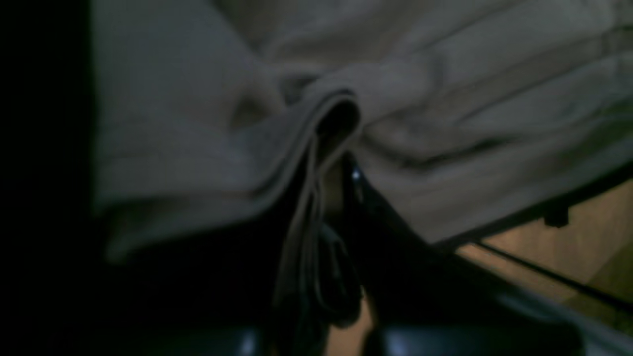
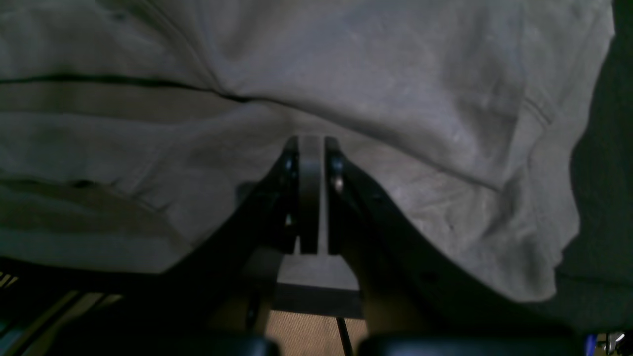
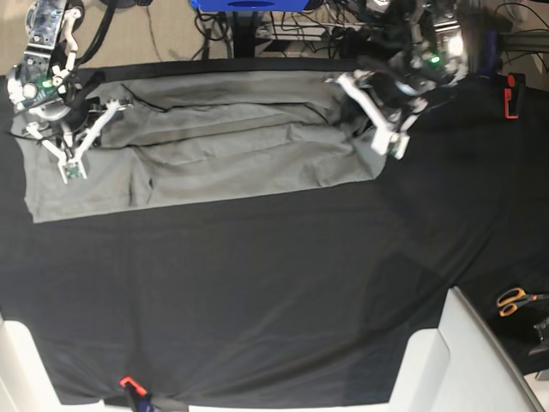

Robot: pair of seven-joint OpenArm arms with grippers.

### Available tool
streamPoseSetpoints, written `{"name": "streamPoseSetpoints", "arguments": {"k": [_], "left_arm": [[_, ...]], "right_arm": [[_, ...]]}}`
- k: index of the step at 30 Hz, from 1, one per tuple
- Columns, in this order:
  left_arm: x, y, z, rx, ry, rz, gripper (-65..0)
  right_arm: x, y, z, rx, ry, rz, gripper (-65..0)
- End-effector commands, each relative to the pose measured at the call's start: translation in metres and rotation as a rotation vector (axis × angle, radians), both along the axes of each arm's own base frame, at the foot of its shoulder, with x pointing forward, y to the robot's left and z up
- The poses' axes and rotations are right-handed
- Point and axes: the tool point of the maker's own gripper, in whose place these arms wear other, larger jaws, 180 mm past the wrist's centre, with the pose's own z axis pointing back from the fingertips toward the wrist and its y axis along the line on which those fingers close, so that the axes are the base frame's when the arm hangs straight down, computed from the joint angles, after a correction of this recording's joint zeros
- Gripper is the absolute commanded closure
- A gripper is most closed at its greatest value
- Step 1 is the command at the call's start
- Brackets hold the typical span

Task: Fold the T-shirt properly
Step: 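Fold the grasped shirt end over toward the right gripper with the left gripper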

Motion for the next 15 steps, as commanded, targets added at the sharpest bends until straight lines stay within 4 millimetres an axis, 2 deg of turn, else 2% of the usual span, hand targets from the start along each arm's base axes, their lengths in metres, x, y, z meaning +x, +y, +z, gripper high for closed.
{"name": "streamPoseSetpoints", "arguments": {"k": [1,8,15], "left_arm": [[0.008,-0.014,0.010,-0.028,-0.042,-0.023,0.0],[0.022,-0.091,0.018,-0.102,-0.056,-0.149,0.0],[0.030,-0.131,0.005,-0.126,-0.019,-0.233,0.0]], "right_arm": [[0.009,-0.003,0.009,-0.002,-0.041,-0.001,-1.2],[0.009,-0.003,0.009,-0.003,-0.041,-0.002,-1.2],[0.008,-0.004,0.009,-0.003,-0.041,-0.004,-1.2]]}}
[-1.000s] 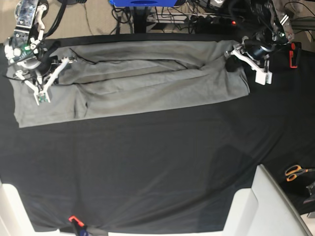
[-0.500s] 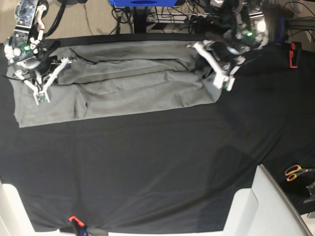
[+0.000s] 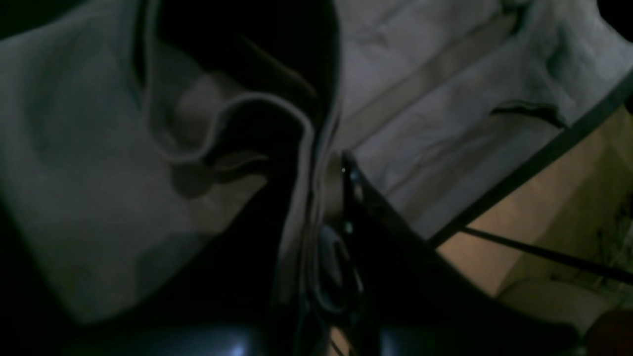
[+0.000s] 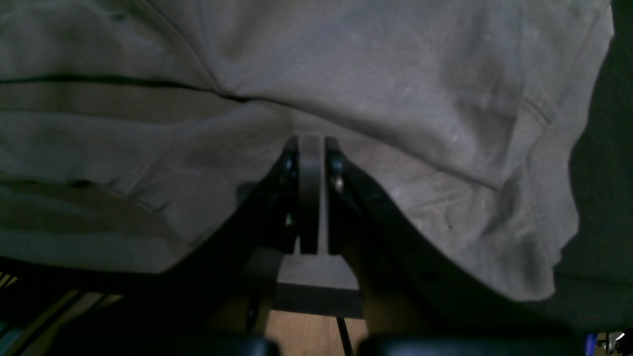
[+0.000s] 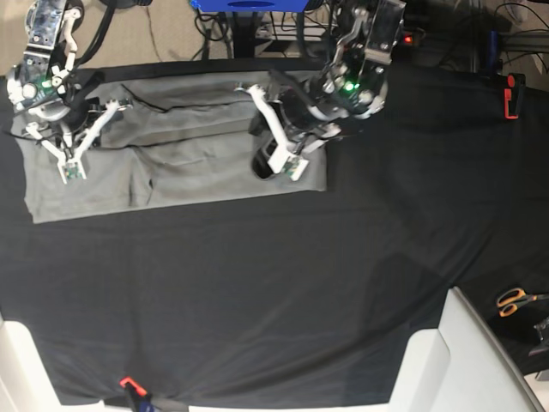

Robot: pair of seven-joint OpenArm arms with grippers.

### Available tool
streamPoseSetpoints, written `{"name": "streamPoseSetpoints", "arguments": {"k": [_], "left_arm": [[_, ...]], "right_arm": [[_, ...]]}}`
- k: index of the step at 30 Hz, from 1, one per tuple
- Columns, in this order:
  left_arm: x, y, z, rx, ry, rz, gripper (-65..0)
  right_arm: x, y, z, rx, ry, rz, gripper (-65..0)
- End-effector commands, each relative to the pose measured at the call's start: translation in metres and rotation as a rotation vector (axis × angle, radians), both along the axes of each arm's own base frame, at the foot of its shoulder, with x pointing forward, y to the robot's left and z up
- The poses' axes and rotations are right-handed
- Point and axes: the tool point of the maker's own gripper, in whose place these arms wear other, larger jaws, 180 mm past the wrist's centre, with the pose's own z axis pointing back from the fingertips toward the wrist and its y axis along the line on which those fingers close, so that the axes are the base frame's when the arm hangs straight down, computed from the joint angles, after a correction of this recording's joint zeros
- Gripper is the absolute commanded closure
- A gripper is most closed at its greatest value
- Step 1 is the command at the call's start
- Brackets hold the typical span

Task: Fold the T-shirt properly
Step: 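Fold the grasped shirt end over toward the right gripper with the left gripper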

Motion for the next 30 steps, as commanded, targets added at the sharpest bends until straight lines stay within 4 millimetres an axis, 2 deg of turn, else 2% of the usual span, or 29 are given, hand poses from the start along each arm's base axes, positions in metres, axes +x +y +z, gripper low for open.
{"name": "streamPoseSetpoints", "arguments": {"k": [1,4,15,18,22,30], "left_arm": [[0.009,-0.010,0.007,-0.032,-0.028,-0.005,0.0],[0.008,-0.017,0.001,-0.035,-0.012,-0.024,0.0],[0.032,-0.042,0.010,-0.081,-0.029,-0.022,0.0],[0.034,-0.047,0.006,-0.080,-0.018,-0.032,0.0],[0.023,-0.063,0.003,-0.080,-0.007,-0.094,0.0],[0.029,-0.067,0.004,-0.081,-0.011,-0.105,0.0]], "right_arm": [[0.009,-0.003,0.009,-0.003,-0.040,0.000,-1.2],[0.009,-0.003,0.009,-0.005,-0.040,0.000,-1.2],[0.009,-0.004,0.009,-0.006,-0.042,0.001,-1.2],[0.009,-0.004,0.009,-0.006,-0.042,0.001,-1.4],[0.013,-0.005,0.011,-0.010,-0.049,0.001,-1.4],[0.014,-0.005,0.011,-0.010,-0.052,0.001,-1.4]]}}
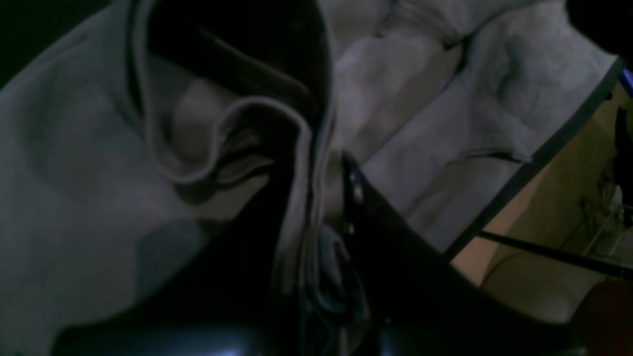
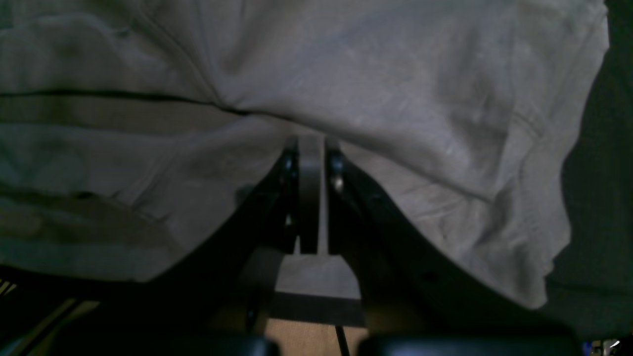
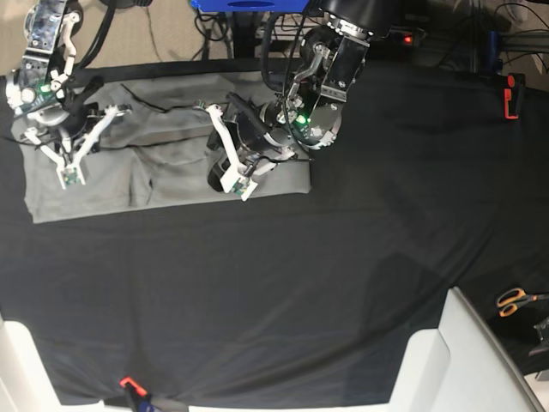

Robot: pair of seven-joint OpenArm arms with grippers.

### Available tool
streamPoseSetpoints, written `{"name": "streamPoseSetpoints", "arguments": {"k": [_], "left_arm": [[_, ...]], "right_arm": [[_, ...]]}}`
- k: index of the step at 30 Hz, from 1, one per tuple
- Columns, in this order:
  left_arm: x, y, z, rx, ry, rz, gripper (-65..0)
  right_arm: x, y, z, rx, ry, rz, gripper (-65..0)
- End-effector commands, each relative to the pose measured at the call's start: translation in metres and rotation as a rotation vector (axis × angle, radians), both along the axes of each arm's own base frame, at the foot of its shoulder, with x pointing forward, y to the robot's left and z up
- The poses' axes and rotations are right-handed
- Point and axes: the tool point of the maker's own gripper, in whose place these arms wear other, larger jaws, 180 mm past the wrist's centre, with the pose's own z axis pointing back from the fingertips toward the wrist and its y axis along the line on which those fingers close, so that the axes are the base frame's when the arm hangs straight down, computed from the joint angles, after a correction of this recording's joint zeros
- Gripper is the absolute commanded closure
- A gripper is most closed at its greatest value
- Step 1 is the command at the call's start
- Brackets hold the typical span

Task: Fold the T-shirt properly
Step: 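Fold the grasped shirt end over toward the right gripper with the left gripper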

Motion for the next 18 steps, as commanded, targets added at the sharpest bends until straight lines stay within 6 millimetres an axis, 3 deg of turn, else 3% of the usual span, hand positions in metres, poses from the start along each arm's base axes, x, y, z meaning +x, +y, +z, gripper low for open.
{"name": "streamPoseSetpoints", "arguments": {"k": [1,18], "left_arm": [[0.0084,-0.0100,0.0113,-0.042,-0.030,0.000,0.0],[0.0105,-0.0135,0.0111,-0.047,-0.026,0.000,-1.0]], "right_arm": [[0.0068,-0.0031,0.0077,-0.007,-0.034,0.001,-1.4],[0.0068,-0.0031,0.0077,-0.007,-0.034,0.001,-1.4]]}}
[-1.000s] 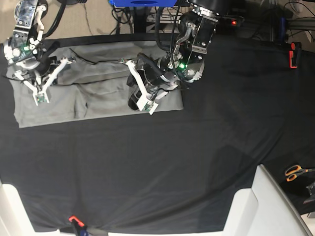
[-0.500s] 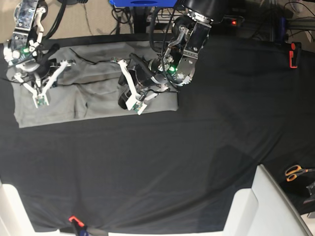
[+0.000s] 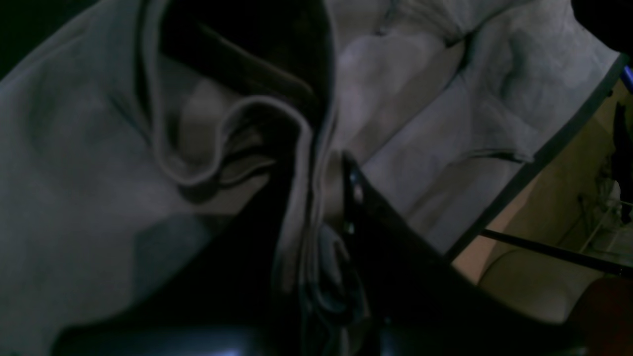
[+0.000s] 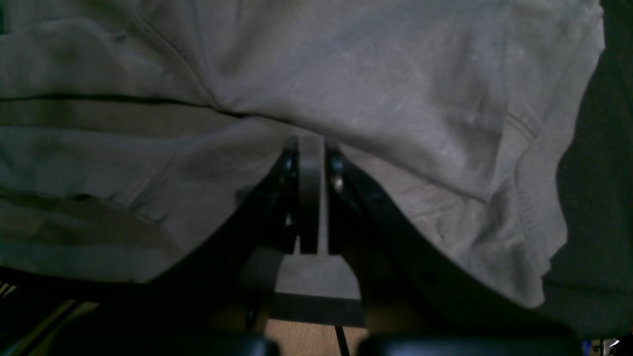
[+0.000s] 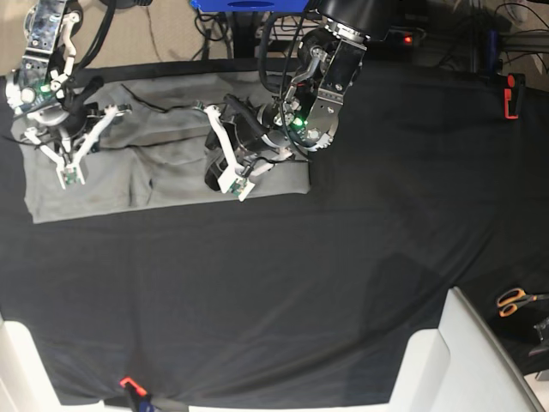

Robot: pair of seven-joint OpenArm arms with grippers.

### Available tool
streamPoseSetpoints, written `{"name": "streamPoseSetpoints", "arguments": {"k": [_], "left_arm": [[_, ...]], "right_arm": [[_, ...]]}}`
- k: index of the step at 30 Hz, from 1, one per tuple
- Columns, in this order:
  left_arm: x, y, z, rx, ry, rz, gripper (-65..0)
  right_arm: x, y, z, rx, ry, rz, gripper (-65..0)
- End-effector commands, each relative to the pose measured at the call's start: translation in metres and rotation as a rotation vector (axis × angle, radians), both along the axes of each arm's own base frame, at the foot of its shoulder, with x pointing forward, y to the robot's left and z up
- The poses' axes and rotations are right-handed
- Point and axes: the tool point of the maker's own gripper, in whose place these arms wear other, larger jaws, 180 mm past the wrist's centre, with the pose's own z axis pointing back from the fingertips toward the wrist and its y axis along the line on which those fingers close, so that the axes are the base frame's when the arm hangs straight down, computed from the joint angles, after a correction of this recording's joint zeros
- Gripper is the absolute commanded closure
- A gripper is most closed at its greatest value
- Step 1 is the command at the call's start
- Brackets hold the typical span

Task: Fold the T-shirt properly
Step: 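Fold the grasped shirt end over toward the right gripper with the left gripper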

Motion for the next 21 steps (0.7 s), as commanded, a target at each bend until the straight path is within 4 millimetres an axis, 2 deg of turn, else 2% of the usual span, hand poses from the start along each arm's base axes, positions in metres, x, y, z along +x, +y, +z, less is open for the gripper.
{"name": "streamPoseSetpoints", "arguments": {"k": [1,4,7,9,13,15,17,19,21], "left_arm": [[0.010,-0.011,0.014,-0.047,-0.036,0.001,-7.9],[0.011,-0.015,0.016,-0.055,-0.039,0.002,-23.4],[0.013,-0.031,0.025,-0.063,-0.064,-0.051,-32.9],[0.012,-0.045,0.032,-0.069,-0.085,-0.100,-37.0],[0.005,-0.076,0.046,-0.076,-0.139,-0.228,-38.7],[-0.005,-0.099,0.055,-0.087,-0.167,-0.317,-38.5],[-0.012,-0.114,0.061,-0.090,-0.187,-0.376,-38.3],[-0.009,-0.120,0.074,-0.119,-0.210,-0.387,-38.2],[0.005,-0.114,0.087,-0.174,-0.209,-0.323,-38.0]], "right_arm": [[0.007,-0.003,0.008,-0.007,-0.036,0.002,-1.4],[0.007,-0.003,0.008,-0.007,-0.036,0.002,-1.4],[0.007,-0.003,0.008,-0.007,-0.036,0.002,-1.4],[0.007,-0.003,0.008,-0.007,-0.036,0.002,-1.4],[0.007,-0.002,0.008,-0.006,-0.034,0.006,-1.4],[0.007,-0.003,0.008,-0.007,-0.034,0.003,-1.4],[0.007,-0.003,0.008,-0.007,-0.034,0.003,-1.4],[0.008,-0.003,0.010,-0.009,-0.040,0.004,-1.4],[0.008,-0.003,0.010,-0.008,-0.040,0.004,-1.4]]}}
